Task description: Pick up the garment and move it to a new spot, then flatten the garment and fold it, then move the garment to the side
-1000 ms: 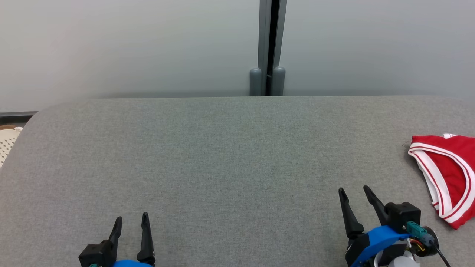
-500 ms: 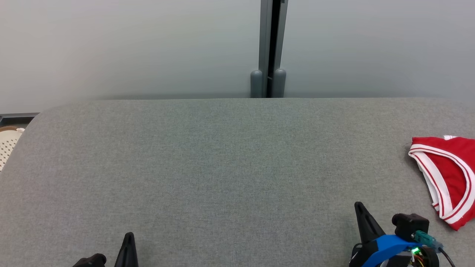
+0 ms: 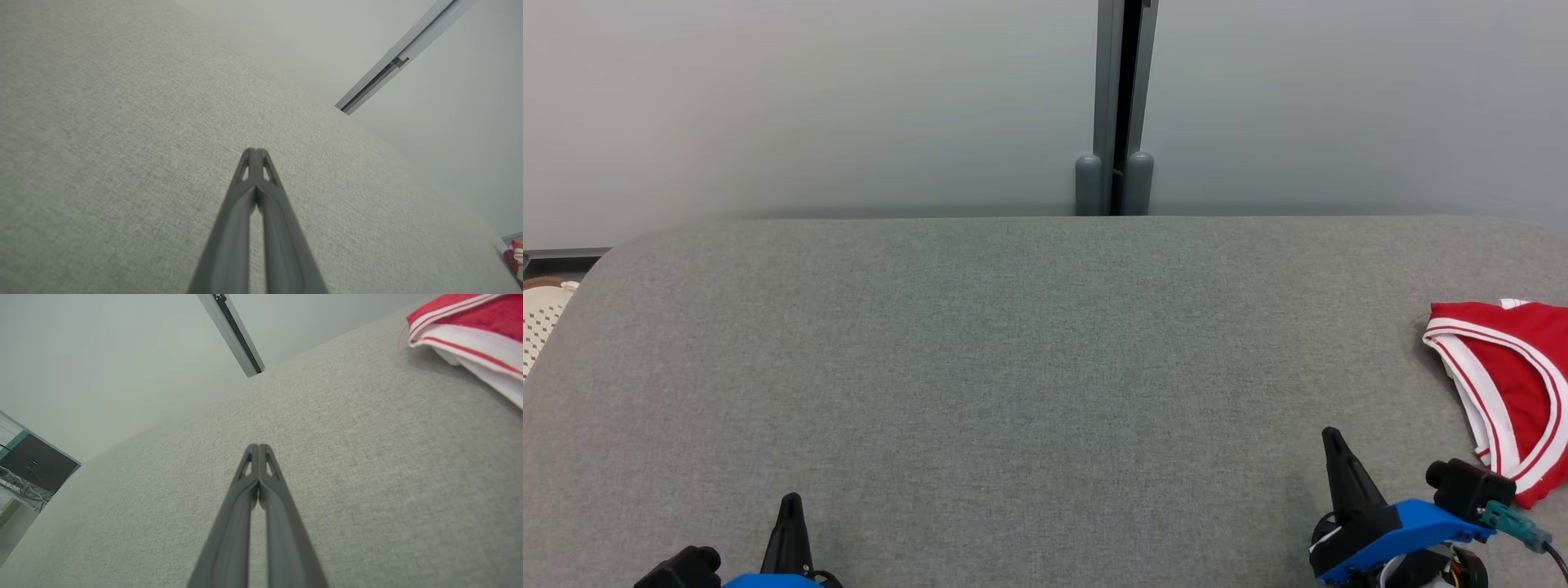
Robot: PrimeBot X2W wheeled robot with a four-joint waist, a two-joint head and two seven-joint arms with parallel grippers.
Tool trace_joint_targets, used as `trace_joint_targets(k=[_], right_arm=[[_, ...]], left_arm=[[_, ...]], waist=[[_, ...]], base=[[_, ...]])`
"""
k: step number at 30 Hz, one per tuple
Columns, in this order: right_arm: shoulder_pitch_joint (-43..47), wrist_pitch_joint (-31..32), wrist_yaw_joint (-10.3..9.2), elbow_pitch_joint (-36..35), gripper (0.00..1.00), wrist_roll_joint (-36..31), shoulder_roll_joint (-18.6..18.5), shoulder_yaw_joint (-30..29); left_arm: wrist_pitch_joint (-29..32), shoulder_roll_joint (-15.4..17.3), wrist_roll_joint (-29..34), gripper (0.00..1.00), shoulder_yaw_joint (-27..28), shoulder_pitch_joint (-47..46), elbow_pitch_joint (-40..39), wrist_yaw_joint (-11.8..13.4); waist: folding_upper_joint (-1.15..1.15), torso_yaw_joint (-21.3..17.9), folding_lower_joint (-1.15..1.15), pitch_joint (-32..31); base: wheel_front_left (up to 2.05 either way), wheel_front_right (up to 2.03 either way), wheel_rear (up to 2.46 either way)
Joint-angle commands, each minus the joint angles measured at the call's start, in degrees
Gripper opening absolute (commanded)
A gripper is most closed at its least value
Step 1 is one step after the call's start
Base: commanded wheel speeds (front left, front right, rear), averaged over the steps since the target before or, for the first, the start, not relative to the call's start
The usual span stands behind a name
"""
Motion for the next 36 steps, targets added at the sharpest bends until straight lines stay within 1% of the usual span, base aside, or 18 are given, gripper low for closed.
trace_joint_targets(k=[1,20,36], right_arm=[[-0.17,0.3,0.0,-1.42,0.0,1.82,-0.18,-0.28],[0.52,4.32,0.0,-5.55,0.0,17.93,-0.24,-1.88],[1.07,7.18,0.01,-8.4,0.0,29.2,-0.3,-3.04]], left_arm=[[0.35,0.06,-1.61,0.0,0.43,-1.78,-1.22,-0.29],[4.36,0.07,-16.16,0.0,2.26,-3.38,-3.95,-1.1],[7.22,0.08,-26.37,0.0,3.51,-4.45,-5.85,-1.66]], waist=[[0.0,0.01,0.0,0.0],[0.0,0.16,0.0,-0.02],[0.0,0.29,0.0,-0.05]], base=[[0.0,0.0,0.0],[0.0,0.0,0.0],[0.0,0.0,0.0]])
